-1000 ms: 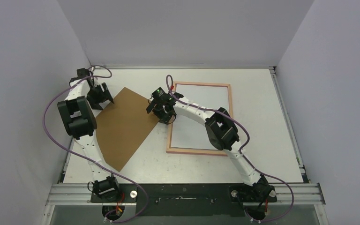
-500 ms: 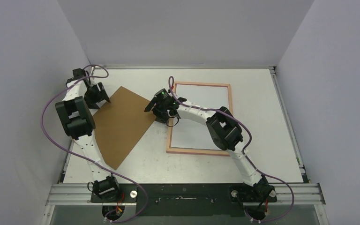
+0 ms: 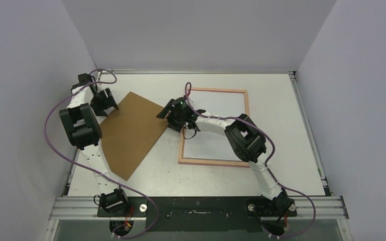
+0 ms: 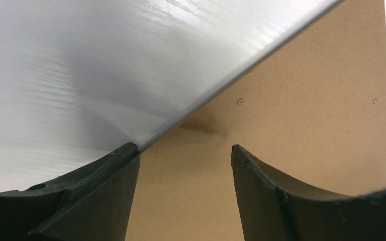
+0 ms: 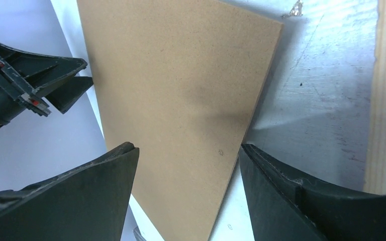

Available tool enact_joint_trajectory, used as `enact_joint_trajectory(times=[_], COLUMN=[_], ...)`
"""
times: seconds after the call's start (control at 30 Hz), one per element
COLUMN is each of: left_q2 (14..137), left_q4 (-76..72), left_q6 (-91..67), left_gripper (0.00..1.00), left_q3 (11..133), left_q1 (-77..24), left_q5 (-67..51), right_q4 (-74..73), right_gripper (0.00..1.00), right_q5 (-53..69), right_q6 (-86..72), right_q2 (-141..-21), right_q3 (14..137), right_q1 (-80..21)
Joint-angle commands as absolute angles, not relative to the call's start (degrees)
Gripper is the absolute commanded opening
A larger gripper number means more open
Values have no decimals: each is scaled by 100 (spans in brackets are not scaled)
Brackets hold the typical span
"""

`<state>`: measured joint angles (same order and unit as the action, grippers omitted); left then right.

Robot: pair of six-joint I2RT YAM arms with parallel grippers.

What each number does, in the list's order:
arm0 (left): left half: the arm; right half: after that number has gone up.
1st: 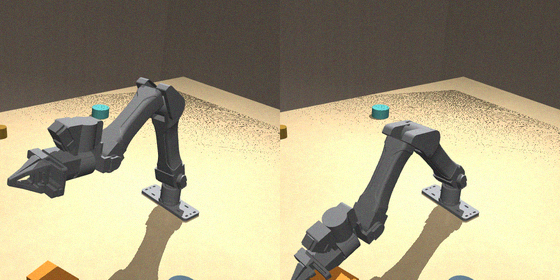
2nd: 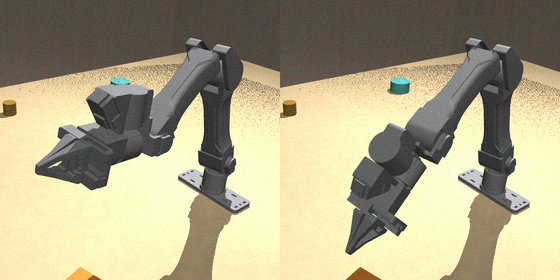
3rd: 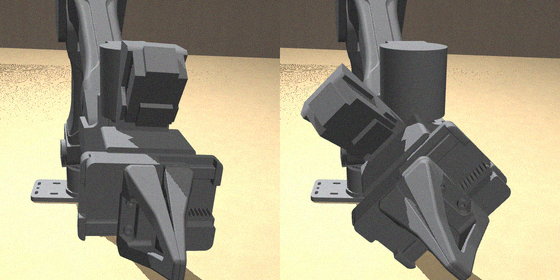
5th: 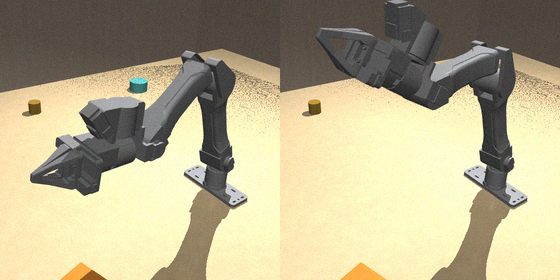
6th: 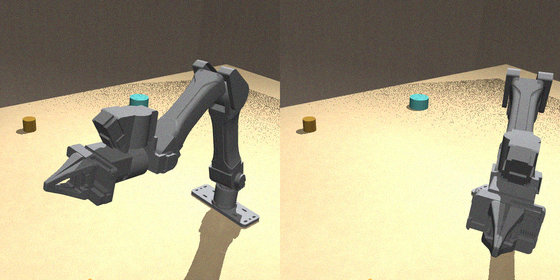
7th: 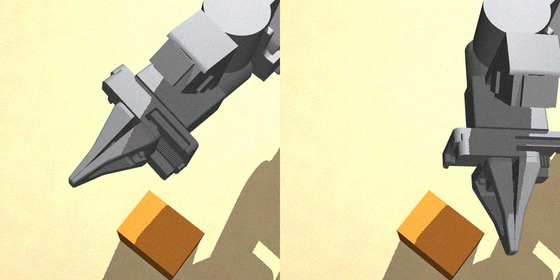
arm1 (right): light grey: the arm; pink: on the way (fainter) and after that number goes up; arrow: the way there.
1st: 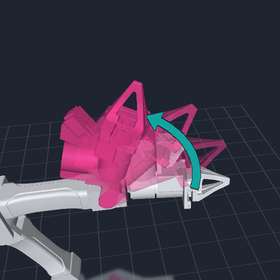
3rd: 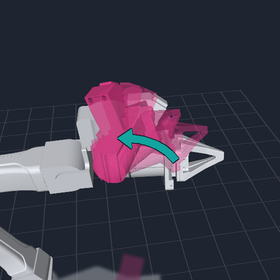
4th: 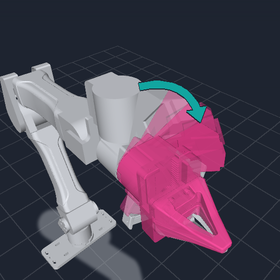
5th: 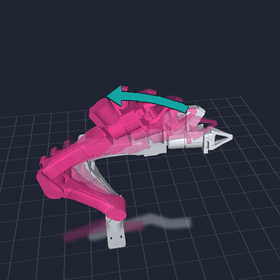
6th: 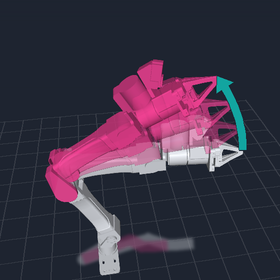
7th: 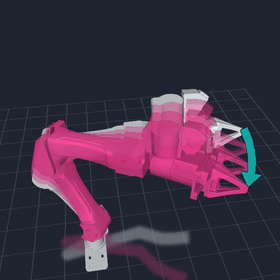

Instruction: Put the photo into the frame

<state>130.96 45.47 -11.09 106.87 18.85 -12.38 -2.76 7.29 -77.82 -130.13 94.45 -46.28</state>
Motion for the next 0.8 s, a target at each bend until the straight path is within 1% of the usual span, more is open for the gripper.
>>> enact_joint_trajectory(times=[0.0,0.2,0.4,0.77], left_q2=[13175,13146,13002,12455], left_q4=[5130,4990,4838,3854], left_q6=[-1379,-1482,-1595,-2241], left_gripper=[64,63,63,62], left_q3=[10403,10276,10053,8741], left_q1=[1547,1277,814,259], left_q5=[-2329,-2478,-2598,-3369], right_q4=[1213,1148,995,928], right_gripper=[73,73,73,73], right_q5=[810,703,560,370], right_q6=[-7729,-7624,-7554,-7234], right_q2=[-12190,-11945,-11492,-10732], right_q3=[9424,9260,8678,7293], right_q1=[-4690,-4646,-4449,-3906])
